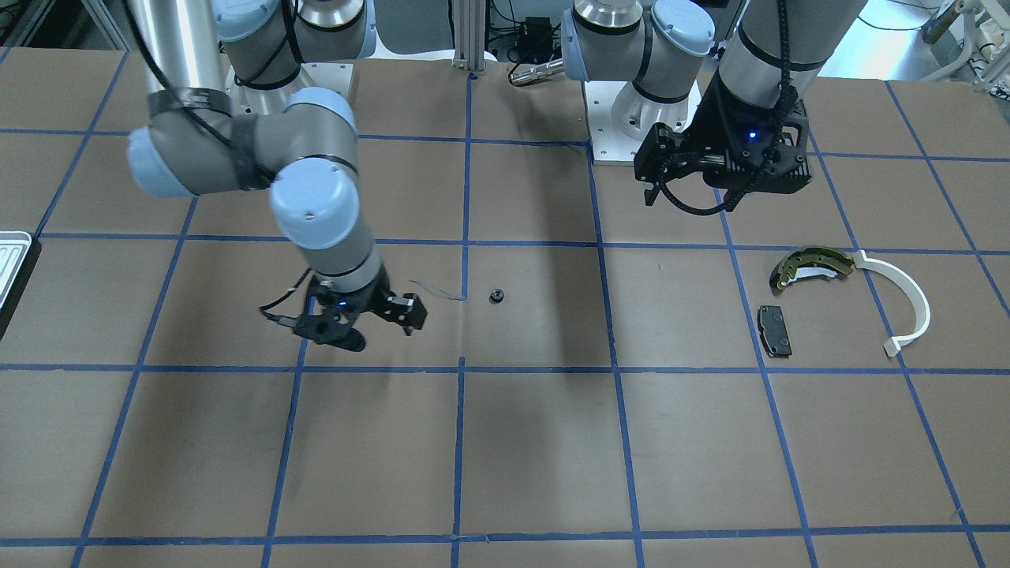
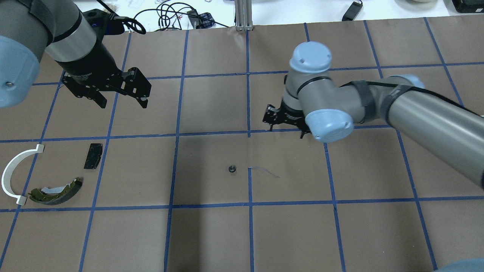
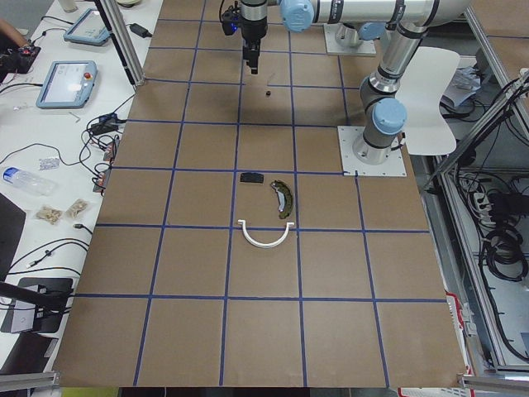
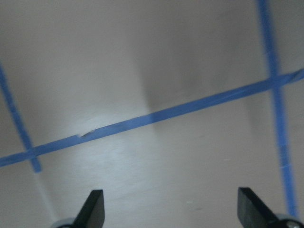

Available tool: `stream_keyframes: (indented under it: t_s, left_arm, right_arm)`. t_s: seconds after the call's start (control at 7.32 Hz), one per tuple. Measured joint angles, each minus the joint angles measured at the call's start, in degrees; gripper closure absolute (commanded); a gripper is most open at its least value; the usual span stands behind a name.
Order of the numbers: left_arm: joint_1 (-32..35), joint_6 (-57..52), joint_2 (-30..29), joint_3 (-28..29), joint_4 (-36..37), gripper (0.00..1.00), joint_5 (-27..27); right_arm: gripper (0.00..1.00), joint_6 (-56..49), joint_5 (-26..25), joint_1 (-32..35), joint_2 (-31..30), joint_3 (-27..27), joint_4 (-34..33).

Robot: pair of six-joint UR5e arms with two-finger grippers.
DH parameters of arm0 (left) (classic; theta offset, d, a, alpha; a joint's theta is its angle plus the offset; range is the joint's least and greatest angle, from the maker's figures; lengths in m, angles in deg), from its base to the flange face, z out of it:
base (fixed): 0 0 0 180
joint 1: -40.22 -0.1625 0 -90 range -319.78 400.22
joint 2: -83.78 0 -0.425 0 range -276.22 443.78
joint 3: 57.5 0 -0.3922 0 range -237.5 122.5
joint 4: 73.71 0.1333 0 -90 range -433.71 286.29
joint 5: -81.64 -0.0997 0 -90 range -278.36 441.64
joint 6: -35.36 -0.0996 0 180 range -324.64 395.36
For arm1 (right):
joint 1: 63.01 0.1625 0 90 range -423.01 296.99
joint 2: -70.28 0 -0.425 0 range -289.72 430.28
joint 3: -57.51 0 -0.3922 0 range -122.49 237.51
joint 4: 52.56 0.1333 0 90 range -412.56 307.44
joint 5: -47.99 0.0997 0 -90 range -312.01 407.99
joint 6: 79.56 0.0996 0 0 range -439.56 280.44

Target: Place bearing gear from tray to pile

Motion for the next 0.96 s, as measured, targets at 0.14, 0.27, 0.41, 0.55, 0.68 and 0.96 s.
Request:
stream_keyframes:
  t_s: [0.14, 0.27, 0.41, 0.55, 0.68, 0.96]
  left_arm:
    - [2.7, 1.95, -1.07, -0.26, 0.78, 0.0, 0.4]
    - [6.19, 3.94, -2.73, -0.37, 1.43, 0.0, 0.58]
    - [10.29, 5.27, -4.81, -0.82, 2.72, 0.0, 0.62]
    - [13.76, 6.67, -6.89, -2.48, 5.93, 0.0, 0.78]
    - [16.33, 8.49, -8.74, -5.59, 11.23, 0.0, 1.66]
    - [19.58, 10.52, -11.57, -12.85, 21.67, 0.0, 3.5]
  right_arm:
    - [0.0, -7.57, -1.09, -7.61, -2.08, 0.03, 3.25]
    - [0.0, -15.3, -2.75, -15.63, -3.08, 0.01, 4.83]
    - [0.0, -23.72, -3.74, -23.43, -3.45, -0.38, 5.06]
    - [0.0, -30.69, -4.27, -30.81, -3.53, -1.18, 5.15]
    - [0.0, -36.43, -5.21, -37.71, -3.39, -1.93, 5.27]
    - [0.0, -47.45, -7.49, -45.31, -2.14, -3.89, 5.07]
